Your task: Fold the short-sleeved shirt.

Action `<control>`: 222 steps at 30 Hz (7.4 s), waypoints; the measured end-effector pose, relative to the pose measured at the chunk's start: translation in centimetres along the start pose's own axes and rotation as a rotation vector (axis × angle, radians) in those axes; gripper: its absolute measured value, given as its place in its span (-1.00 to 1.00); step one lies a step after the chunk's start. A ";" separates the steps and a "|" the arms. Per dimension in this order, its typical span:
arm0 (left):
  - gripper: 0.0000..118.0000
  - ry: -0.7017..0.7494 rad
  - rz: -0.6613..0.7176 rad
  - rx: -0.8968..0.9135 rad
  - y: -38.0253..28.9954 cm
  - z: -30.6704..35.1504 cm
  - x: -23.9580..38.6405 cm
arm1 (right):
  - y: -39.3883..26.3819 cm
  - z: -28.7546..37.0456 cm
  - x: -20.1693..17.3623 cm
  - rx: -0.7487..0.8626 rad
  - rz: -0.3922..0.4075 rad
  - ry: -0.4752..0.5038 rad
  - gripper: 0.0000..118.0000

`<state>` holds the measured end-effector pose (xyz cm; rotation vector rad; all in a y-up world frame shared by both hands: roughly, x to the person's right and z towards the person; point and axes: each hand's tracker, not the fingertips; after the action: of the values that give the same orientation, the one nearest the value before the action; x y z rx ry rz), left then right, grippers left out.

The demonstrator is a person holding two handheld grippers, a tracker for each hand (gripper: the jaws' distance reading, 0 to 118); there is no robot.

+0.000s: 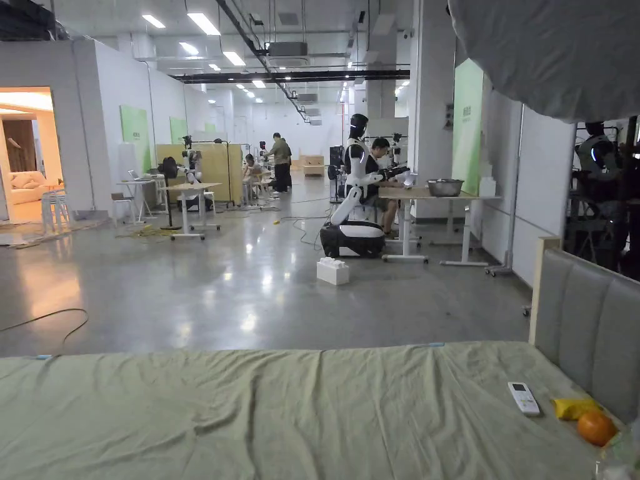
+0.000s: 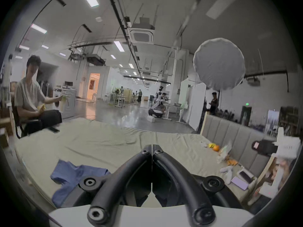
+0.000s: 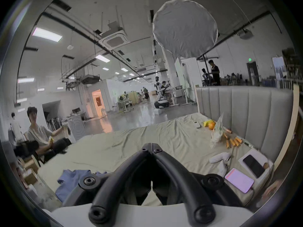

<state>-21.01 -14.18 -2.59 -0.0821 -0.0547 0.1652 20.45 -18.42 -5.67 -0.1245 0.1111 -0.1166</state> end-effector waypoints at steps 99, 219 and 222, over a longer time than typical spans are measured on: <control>-0.93 -0.695 0.276 -0.813 -16.2 -31.7 20.7 | -12.3 7.0 10.4 -0.323 -0.278 -0.081 -0.99; -0.86 -0.018 -0.459 -1.147 -28.3 -37.5 7.8 | -10.0 -19.1 12.6 -0.604 0.260 0.095 0.29; -0.86 -0.028 -0.453 -1.206 -28.3 -38.7 7.7 | -11.3 -28.0 13.1 -0.792 0.498 0.177 0.38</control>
<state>-6.49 -43.66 -38.28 -1.2604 -0.1934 -0.3423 28.89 -34.48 -33.16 -0.8702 0.3580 0.4241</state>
